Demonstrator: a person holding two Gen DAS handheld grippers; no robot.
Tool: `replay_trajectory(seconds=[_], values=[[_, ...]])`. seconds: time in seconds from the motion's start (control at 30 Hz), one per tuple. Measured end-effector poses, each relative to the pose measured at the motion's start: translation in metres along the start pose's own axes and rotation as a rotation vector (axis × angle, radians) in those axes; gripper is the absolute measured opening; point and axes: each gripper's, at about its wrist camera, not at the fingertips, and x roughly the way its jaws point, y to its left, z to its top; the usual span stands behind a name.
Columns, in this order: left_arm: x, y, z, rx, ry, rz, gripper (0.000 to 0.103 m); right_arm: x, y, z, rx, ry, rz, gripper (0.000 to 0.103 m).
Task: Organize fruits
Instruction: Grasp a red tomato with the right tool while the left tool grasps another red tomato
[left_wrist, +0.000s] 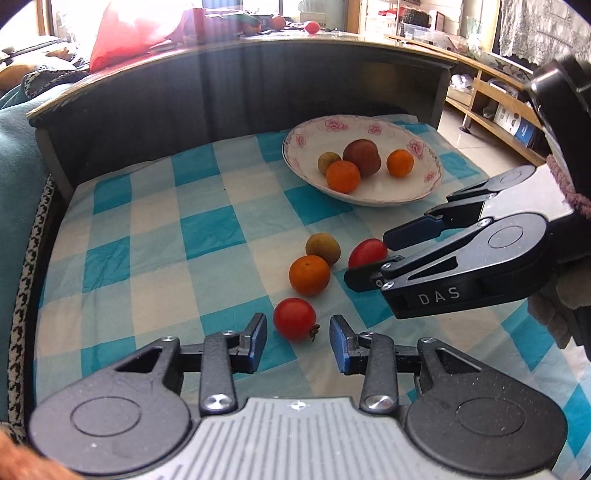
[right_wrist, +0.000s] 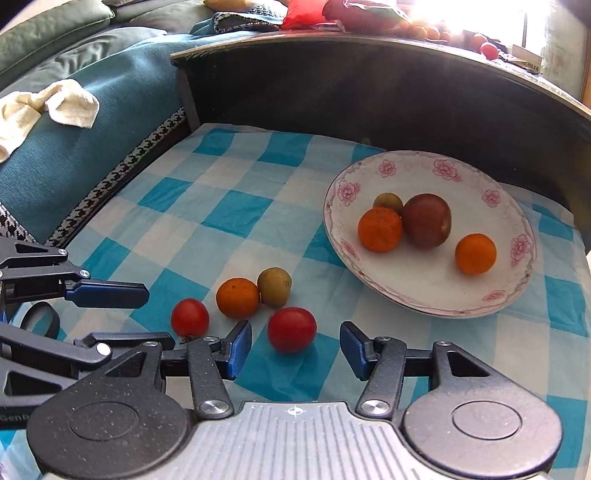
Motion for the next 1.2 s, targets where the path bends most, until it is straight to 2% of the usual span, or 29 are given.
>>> replay_trajectory(seconds=[0.53,0.67,0.93,1.2], values=[[0.025,-0.005,0.003,0.016,0.012,0.021,0.045,0.002,-0.003,-0.006,-0.002,0.014,0.016,0.025],[0.022,-0.005,0.003,0.021,0.008,0.017,0.039,0.001,-0.003,-0.007,0.002,0.016,0.026,0.023],[0.013,-0.014,-0.005,0.039,0.021,-0.049,0.038,-0.010,-0.009,-0.015,0.017,0.027,0.017,0.023],[0.005,-0.035,-0.012,0.089,0.028,-0.120,0.039,-0.043,-0.007,-0.039,0.017,0.093,-0.001,0.023]])
